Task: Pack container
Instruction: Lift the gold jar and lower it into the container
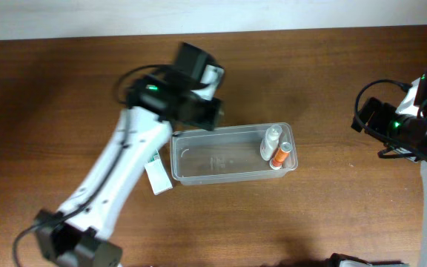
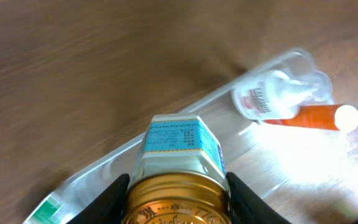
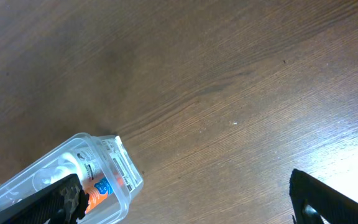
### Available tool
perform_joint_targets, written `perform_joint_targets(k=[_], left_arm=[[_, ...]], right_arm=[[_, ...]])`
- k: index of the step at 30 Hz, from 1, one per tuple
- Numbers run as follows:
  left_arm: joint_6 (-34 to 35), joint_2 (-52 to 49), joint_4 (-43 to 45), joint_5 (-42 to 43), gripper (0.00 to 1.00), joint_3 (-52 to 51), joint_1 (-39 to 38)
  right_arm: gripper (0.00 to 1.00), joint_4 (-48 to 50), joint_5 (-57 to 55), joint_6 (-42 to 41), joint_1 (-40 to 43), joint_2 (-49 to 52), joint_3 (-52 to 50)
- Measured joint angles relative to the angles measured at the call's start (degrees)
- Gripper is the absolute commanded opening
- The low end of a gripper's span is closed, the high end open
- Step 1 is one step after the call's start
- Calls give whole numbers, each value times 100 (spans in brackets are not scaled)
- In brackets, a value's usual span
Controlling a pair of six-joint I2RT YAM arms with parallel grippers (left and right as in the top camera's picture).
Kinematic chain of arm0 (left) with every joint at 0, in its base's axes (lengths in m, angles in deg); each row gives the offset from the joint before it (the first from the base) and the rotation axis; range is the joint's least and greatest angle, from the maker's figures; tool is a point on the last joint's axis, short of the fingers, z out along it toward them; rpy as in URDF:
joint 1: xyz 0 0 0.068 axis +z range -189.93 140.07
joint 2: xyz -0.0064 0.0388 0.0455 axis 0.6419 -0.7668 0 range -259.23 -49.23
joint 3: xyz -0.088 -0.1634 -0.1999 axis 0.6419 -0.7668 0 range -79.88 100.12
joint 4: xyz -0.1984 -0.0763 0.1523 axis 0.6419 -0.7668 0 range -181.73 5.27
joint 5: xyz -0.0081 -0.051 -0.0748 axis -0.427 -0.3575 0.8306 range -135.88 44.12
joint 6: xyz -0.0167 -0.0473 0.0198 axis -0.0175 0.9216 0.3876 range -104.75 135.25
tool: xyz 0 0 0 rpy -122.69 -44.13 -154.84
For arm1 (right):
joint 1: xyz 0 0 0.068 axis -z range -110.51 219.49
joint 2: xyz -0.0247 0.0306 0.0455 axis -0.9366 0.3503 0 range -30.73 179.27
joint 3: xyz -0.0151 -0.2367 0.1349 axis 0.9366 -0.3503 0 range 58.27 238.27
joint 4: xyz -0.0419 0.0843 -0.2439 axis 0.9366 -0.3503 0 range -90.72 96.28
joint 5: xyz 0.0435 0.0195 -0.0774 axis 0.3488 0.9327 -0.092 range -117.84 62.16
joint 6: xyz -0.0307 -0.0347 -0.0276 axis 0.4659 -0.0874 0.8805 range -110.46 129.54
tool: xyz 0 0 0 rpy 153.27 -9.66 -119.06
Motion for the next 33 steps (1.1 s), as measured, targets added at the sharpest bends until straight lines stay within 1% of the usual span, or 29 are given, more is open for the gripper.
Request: perform_joint_targets(k=[6,13,23,24,29,32,33], left_arm=[[0,-787,334,-20,22,0,-553],[0,-1598,673,-35,22,0,-789],[0,-2240,752,-37,22,0,-1032],[0,-2282,772,-39,26,0,-1036],[0,-2343,887,-42,39,0,-1034],[-2,-2343,927,-42,54,0,-1034],[-33,-2343,927,-59,56,0,-1034]], right_arm=[[98,0,2,7,0,0,0],[98,0,0,0,0,0,0],[98,0,0,2,0,0,0],[98,0,0,2,0,0,0],[98,0,0,2,0,0,0],[99,0,0,2,0,0,0],[98,0,2,2,0,0,0]])
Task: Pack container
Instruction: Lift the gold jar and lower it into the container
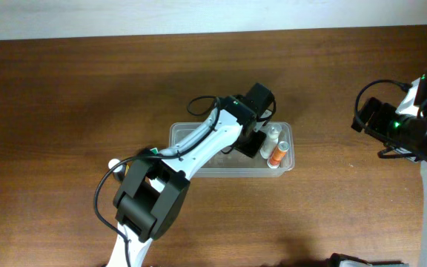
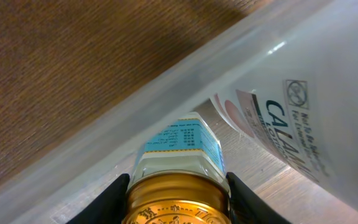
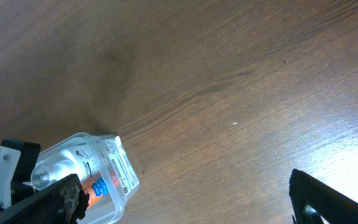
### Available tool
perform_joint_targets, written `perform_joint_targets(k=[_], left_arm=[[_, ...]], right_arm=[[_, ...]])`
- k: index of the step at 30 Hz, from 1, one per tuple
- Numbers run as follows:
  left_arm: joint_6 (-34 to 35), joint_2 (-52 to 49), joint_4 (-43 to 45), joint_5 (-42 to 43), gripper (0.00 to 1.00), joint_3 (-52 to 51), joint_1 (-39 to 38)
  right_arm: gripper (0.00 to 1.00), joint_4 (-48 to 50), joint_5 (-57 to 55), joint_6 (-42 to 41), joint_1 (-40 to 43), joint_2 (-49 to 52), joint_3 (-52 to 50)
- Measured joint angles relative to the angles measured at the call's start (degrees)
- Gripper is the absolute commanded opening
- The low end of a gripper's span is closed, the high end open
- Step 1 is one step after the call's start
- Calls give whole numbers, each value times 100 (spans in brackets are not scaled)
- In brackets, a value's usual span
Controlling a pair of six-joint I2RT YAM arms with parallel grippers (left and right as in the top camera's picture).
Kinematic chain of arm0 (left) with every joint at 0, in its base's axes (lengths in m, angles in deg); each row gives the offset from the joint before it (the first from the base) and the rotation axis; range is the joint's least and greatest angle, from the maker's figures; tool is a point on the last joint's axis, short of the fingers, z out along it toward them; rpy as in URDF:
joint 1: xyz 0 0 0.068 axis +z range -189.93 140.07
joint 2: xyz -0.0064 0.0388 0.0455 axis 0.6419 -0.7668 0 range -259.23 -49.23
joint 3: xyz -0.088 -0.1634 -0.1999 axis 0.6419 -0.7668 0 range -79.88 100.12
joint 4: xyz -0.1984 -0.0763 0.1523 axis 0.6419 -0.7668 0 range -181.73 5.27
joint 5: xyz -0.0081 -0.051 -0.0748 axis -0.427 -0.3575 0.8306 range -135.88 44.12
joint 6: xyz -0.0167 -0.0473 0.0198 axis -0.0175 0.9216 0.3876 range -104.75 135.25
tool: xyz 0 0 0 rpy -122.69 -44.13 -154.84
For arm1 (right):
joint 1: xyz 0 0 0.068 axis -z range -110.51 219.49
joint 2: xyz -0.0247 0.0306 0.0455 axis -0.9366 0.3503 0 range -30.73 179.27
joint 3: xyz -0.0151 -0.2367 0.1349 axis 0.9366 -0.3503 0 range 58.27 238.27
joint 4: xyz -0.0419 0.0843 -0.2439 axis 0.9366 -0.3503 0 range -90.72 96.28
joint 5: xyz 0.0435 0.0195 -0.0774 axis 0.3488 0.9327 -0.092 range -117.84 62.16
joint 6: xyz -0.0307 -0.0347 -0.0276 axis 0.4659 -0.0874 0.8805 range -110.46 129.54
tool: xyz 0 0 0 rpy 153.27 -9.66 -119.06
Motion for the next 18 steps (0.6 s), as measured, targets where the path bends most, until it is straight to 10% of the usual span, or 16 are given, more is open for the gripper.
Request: perform_joint_targets(k=[18], left_arm=[[-7,-20,-1565,-192,66,1375,96]], right_arm=[[98,-2,-2,0,0,0,0]])
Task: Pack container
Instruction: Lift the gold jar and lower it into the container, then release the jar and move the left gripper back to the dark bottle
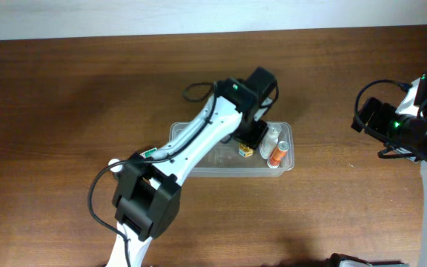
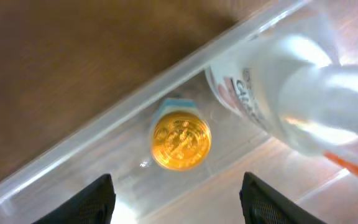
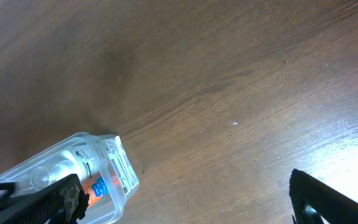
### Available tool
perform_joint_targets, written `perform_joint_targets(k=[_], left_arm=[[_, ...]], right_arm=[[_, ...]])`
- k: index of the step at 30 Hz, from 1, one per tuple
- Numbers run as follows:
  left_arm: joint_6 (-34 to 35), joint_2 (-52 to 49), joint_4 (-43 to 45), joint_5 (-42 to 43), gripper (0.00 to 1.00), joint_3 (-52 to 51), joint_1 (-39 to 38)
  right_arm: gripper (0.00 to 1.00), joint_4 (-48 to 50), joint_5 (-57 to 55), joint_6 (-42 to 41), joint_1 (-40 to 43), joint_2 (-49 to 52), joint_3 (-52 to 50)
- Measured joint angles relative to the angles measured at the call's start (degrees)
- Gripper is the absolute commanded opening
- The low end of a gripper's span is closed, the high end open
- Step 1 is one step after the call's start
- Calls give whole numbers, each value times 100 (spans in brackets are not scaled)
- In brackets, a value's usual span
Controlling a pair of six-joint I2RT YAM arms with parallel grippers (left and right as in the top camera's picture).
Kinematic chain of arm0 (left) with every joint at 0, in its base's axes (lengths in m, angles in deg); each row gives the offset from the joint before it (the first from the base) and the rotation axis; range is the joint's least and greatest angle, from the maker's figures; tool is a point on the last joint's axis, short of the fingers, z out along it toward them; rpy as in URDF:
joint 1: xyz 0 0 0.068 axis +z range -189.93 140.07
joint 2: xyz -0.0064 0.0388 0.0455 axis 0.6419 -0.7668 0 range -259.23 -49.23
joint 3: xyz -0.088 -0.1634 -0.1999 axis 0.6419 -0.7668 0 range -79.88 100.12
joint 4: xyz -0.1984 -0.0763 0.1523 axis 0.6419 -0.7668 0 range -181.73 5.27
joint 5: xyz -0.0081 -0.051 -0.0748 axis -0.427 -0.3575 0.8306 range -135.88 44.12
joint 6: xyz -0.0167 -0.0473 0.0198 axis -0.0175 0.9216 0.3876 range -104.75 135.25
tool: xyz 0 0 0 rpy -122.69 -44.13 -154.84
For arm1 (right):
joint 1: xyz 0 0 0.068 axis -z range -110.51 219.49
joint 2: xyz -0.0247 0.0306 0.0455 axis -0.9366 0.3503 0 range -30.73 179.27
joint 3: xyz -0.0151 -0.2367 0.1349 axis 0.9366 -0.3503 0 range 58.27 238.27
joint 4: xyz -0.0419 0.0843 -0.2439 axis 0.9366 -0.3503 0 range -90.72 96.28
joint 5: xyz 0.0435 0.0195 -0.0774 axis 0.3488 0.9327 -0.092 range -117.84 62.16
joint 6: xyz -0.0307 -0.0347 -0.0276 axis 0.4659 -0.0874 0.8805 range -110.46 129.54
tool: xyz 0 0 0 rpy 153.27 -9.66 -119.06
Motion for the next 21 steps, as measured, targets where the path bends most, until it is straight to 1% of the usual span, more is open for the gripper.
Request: perform_joint_targets(k=[4,9,12,16,18,21], left_arm=[[0,15,-820,-455,67,645,175],[170,225,-1746,-1093,67,872,693],[363,393,-2188,-1333,68,883,1296],[557,553,-2581,-1453,76,885,2319],[632,570,-2618,-1390,76,885,2911],[590,570,-2594,-1119,76,804,3495]], right_arm=[[98,0,2,-2,0,0,0],[98,2,2,0,0,0,0],[98,2,0,0,0,0,0],[98,2,0,0,0,0,0],[98,2,0,2,0,0,0],[98,2,0,4,0,0,0]])
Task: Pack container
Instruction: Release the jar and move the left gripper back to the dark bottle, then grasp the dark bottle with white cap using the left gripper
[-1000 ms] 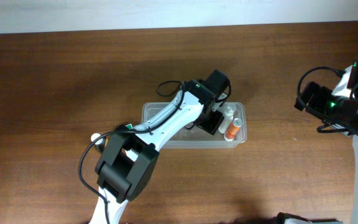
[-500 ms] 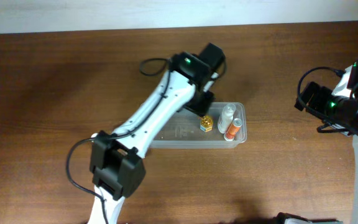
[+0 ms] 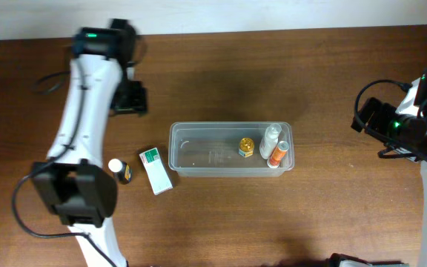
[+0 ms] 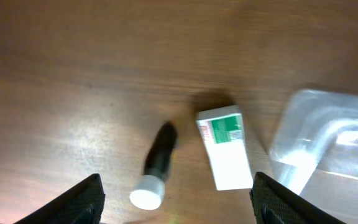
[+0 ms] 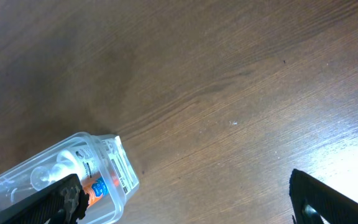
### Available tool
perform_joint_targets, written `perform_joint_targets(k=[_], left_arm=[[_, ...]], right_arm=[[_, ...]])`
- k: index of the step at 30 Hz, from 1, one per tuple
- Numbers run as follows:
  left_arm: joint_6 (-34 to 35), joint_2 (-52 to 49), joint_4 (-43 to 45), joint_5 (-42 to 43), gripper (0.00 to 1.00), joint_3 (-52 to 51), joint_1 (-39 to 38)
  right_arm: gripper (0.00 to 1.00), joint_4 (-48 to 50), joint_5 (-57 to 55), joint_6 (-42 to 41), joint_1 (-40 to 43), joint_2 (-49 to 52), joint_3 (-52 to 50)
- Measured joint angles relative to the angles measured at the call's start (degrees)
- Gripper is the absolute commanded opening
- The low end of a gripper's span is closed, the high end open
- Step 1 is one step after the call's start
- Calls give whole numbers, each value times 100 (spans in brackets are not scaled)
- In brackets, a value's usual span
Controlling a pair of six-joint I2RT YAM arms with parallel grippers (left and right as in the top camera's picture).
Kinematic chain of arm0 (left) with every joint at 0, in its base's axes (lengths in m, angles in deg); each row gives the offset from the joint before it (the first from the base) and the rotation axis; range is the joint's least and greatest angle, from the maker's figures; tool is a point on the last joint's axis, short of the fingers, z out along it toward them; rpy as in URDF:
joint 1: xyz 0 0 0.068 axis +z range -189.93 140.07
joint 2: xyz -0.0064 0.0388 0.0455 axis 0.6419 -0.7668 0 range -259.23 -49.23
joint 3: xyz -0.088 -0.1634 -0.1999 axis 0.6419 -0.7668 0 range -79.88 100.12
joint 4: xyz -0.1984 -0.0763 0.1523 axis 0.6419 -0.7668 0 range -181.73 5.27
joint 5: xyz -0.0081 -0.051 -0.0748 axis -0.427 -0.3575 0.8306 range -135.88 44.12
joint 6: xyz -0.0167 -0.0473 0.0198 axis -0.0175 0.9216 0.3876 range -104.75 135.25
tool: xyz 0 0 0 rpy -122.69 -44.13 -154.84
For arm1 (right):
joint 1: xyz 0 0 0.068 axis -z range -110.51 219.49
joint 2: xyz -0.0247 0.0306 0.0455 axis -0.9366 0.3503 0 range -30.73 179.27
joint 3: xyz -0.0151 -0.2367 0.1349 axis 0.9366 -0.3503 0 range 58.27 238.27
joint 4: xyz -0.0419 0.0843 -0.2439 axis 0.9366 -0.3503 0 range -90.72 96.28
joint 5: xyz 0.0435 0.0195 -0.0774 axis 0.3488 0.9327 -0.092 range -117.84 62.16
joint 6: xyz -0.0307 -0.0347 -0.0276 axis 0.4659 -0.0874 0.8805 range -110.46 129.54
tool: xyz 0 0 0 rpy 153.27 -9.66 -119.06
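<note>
The clear plastic container (image 3: 191, 141) lies mid-table. At its right end stand a gold-capped jar (image 3: 247, 147), a white bottle (image 3: 270, 140) and an orange tube (image 3: 279, 154). Left of it on the wood lie a white-and-green box (image 3: 156, 169) and a small dark bottle with a white cap (image 3: 121, 170). My left gripper (image 3: 130, 98) hangs open and empty over the far left of the table, with the box (image 4: 225, 146) and the dark bottle (image 4: 157, 163) below it. My right gripper (image 5: 185, 208) is open and empty at the far right, away from the container's corner (image 5: 122, 174).
The table is bare brown wood, with a pale wall edge (image 3: 273, 15) running along its back. The left arm's white links (image 3: 80, 126) stretch over the left side of the table.
My left gripper was open just above the gold-capped jar inside the container. It is now far to the left, above the box and the dark bottle. The right arm is unchanged.
My left gripper first held the gold-capped jar above the container's left end. Then it had the jar down inside, beside the white bottle. Then it was open with the jar standing in the container, and now it is away at the left.
</note>
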Motion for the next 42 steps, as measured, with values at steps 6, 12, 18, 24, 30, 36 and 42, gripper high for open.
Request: perform_joint_targets(k=[6,12,18,24,30,36,42], left_arm=[[-221,22,262,592,70,-756,623],[-295,22,1084,767,65,-1665,610],[-337,22,1209,798,51,-2059,610],[-334,184,1217,789,51,-2100,610],[-243,1235,1071,660,59,-2157,610],[-37,2677,1451,579,73,-3023,610],[33,2887,2063,577,73,-4330,610]], right_arm=[[98,0,0,-2,0,0,0],[98,0,0,-7,0,2,0],[98,-2,0,-4,0,2,0],[98,0,0,-4,0,2,0],[98,0,0,-2,0,0,0],[98,2,0,0,0,0,0],[98,0,2,-2,0,0,0]])
